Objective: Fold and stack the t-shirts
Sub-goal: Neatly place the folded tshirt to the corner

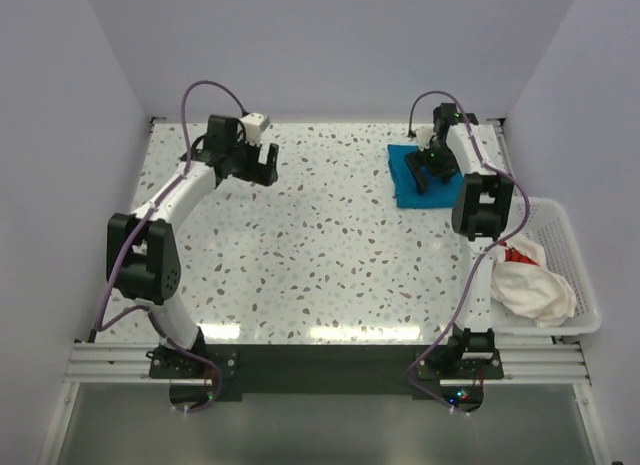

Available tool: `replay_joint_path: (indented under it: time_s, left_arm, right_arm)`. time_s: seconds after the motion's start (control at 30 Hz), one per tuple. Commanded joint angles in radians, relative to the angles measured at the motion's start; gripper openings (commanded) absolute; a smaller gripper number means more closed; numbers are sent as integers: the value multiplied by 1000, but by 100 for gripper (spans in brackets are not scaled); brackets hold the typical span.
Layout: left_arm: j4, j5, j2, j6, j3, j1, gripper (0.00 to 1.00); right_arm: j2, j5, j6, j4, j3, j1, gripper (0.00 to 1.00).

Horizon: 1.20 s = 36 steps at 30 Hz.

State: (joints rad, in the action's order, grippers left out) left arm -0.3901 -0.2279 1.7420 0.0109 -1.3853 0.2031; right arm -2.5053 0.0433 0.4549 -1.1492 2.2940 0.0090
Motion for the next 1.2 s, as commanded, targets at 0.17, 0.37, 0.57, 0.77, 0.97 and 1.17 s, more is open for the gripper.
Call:
replay_joint_path:
  time_s: [0.17, 0.37, 0.57, 0.77, 0.97, 1.17]
  left_arm:
    - [-61, -67, 50, 44, -90, -5, 100]
    - [-76, -80, 62, 52, -106, -4, 100]
    - [-84, -100, 71, 54, -119, -5, 100]
    - [-96, -108, 74, 60, -126, -5, 100]
    - [-98, -108, 67, 66, -121, -5, 100]
    - [-90, -126, 59, 67, -112, -5, 100]
  right_arm:
    - [-64, -144, 18, 83, 25, -78, 91]
    - [-41, -177, 73, 149, -4, -124, 91]
    - [-66, -184, 128, 146, 51, -153, 91]
    - [-81, -217, 119, 152, 68, -175, 91]
    - [-89, -223, 56, 149, 93, -184, 92]
    - [61, 4, 19, 180, 16, -162, 92]
